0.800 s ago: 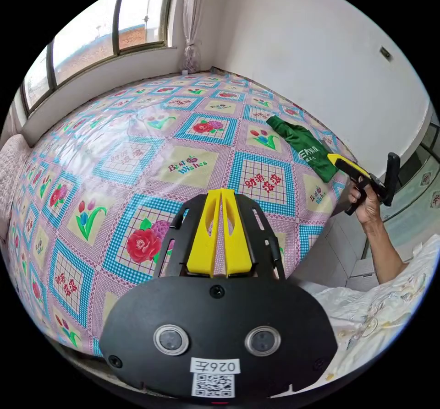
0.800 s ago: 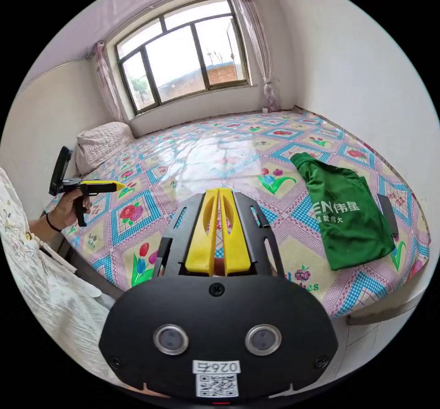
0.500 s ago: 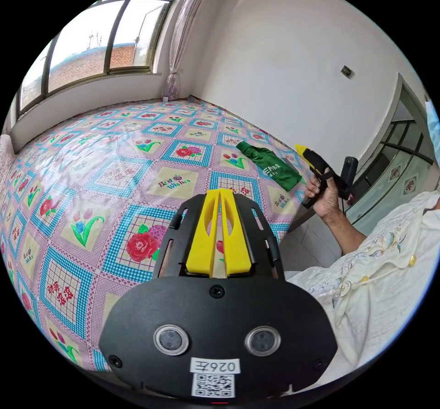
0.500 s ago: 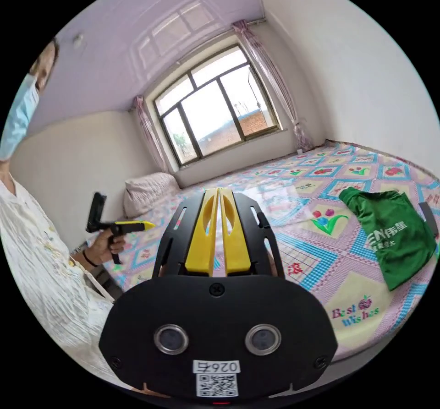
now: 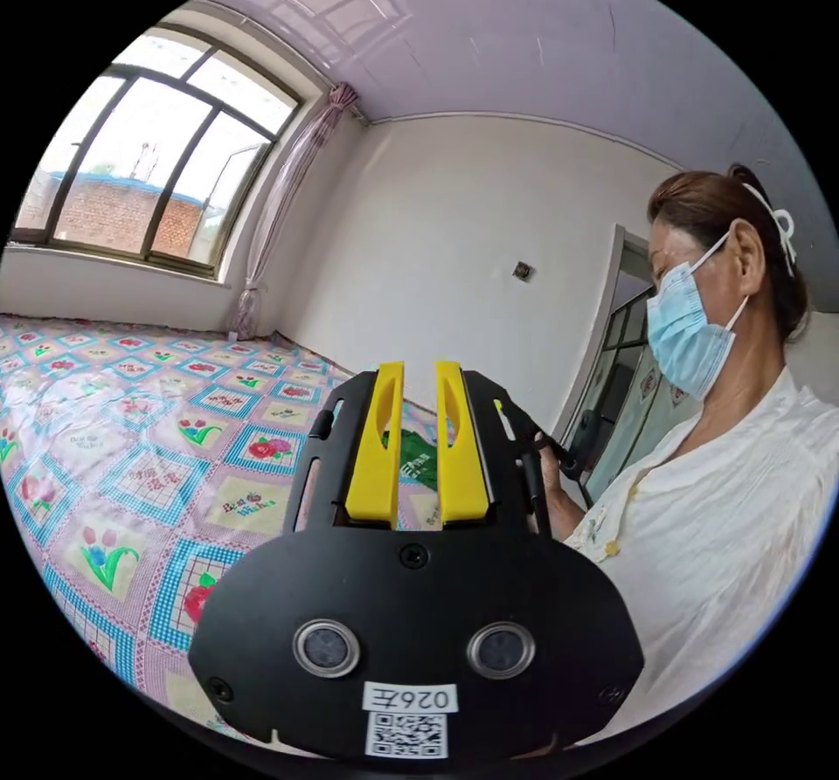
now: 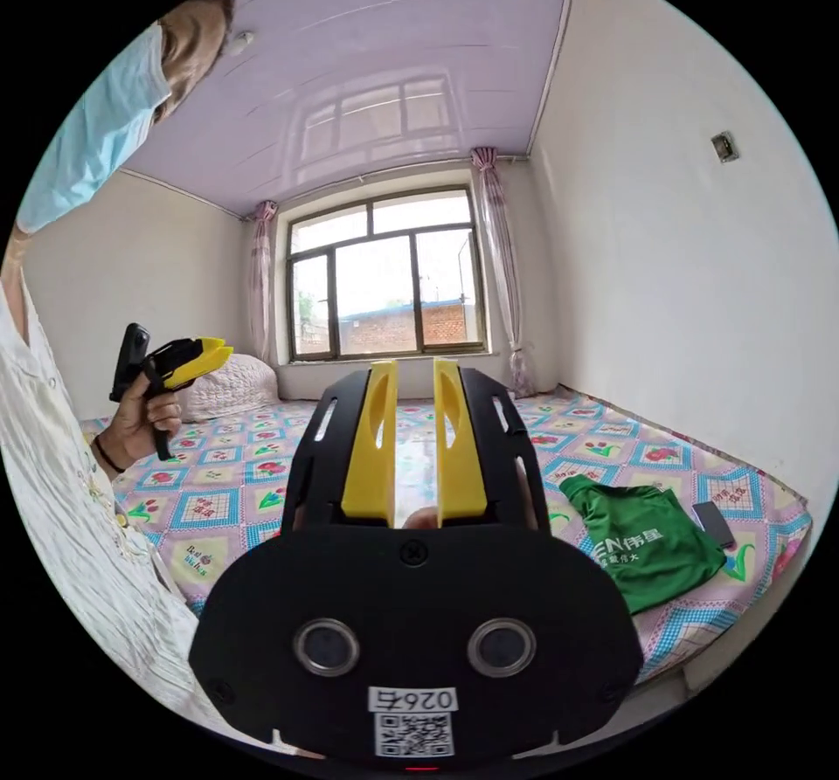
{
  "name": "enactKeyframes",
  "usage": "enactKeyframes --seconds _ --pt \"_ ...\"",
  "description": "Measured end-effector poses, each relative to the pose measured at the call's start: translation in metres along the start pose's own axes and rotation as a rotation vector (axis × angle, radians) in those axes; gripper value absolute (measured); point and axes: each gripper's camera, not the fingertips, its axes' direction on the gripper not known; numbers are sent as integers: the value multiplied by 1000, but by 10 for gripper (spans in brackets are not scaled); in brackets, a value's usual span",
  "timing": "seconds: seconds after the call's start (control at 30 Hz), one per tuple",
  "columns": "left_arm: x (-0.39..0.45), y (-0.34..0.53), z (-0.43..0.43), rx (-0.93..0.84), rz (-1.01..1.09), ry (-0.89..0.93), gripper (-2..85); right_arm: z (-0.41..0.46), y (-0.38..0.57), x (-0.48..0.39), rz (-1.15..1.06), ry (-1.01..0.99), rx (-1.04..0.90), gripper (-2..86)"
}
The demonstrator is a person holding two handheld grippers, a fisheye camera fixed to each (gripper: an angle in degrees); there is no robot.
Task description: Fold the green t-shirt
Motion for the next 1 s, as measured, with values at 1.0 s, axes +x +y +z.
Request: enactKeyframes --seconds 1.0 --pt "183 14 -5 -61 659 -849 -9 -12 -23 28 47 106 -49 -10"
